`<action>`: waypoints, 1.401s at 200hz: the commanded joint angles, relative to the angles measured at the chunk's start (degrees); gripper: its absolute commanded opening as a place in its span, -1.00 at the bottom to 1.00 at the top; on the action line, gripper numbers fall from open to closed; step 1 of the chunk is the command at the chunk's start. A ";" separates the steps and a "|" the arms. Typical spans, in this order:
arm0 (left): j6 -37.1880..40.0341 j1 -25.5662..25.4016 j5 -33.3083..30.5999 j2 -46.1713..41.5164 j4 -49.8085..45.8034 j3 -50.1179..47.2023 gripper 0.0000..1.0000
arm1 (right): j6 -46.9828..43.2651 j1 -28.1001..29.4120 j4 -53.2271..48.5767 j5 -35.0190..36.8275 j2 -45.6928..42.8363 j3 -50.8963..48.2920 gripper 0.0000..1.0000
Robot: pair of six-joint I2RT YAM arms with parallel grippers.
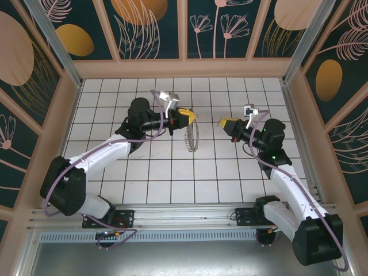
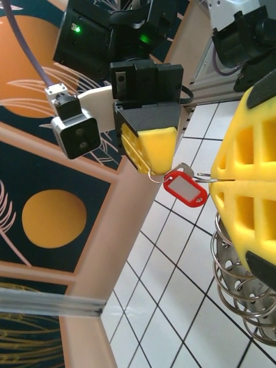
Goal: Put the keys on the keyring
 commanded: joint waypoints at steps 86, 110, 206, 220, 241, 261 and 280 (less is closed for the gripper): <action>10.60 -5.01 -0.72 0.97 -11.23 9.43 -1.00 | 2.32 -0.79 6.38 -4.87 -6.21 0.39 -1.00; 12.22 -6.09 -3.61 1.51 -13.62 11.02 -1.00 | 2.65 -0.49 7.57 -5.26 -6.58 0.29 -1.00; 14.72 -7.94 -11.51 4.37 -13.93 13.51 -1.00 | -0.55 3.28 5.90 -3.72 -5.42 1.40 -1.00; 14.83 -8.07 -11.39 4.70 -14.06 13.69 -1.00 | -0.95 4.10 5.80 -3.10 -4.95 1.69 -1.00; 14.92 -8.21 -11.07 4.72 -14.32 13.95 -1.00 | -1.54 5.54 5.73 -2.14 -3.93 2.26 -1.00; 14.97 -8.29 -10.66 4.65 -14.26 13.95 -1.00 | -2.15 6.55 5.42 -1.11 -3.07 2.82 -1.00; 14.98 -8.27 -10.05 4.55 -14.37 14.08 -1.00 | -2.52 6.97 5.29 -0.57 -2.49 3.25 -1.00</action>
